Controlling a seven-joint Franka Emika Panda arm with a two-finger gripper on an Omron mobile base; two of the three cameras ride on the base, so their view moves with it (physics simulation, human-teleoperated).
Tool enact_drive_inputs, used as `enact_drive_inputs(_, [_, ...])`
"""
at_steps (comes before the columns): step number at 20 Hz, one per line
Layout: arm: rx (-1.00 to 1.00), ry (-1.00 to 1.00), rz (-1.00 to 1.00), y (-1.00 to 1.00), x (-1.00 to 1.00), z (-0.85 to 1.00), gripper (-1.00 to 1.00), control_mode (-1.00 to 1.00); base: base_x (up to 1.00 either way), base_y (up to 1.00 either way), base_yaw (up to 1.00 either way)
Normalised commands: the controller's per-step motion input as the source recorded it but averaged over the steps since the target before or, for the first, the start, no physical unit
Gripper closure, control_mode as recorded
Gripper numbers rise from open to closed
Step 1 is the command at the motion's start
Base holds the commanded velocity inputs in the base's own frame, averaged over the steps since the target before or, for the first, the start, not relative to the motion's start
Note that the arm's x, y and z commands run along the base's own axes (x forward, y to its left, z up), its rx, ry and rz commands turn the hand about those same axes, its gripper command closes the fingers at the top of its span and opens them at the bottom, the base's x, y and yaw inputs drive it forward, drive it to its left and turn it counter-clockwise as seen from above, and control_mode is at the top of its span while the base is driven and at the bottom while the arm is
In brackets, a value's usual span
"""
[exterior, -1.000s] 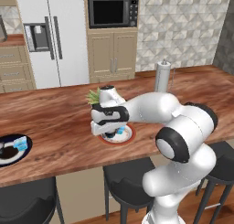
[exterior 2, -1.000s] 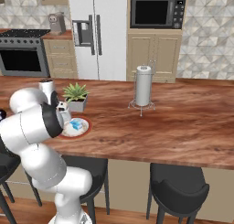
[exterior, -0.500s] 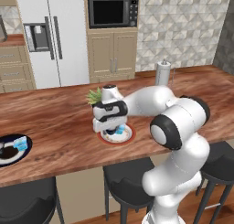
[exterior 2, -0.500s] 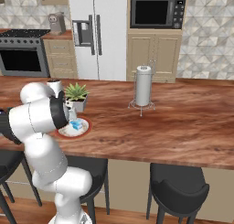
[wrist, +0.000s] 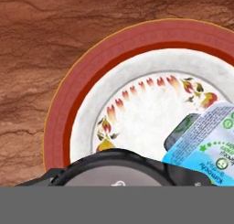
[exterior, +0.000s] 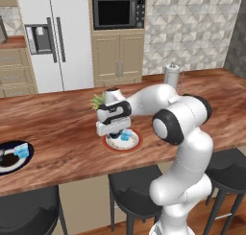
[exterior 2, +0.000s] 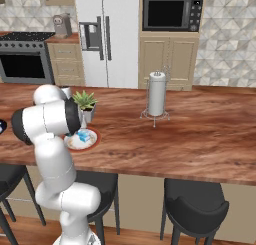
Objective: Place two yogurt containers on each plate.
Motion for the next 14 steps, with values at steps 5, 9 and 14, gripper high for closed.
enact_drive_inputs(5, [-0.02,0.0,0.0,0.11,0.0,-0.08,1.0,-1.0,0.0,0.0,0.0])
enact_drive_inputs(9, [0.0,0.0,0.0,0.02,0.0,-0.14,1.0,-1.0,0.0,0.0,0.0])
enact_drive_inputs(14, [0.0,0.02,0.0,0.0,0.02,-0.07,1.0,-1.0,0.0,0.0,0.0])
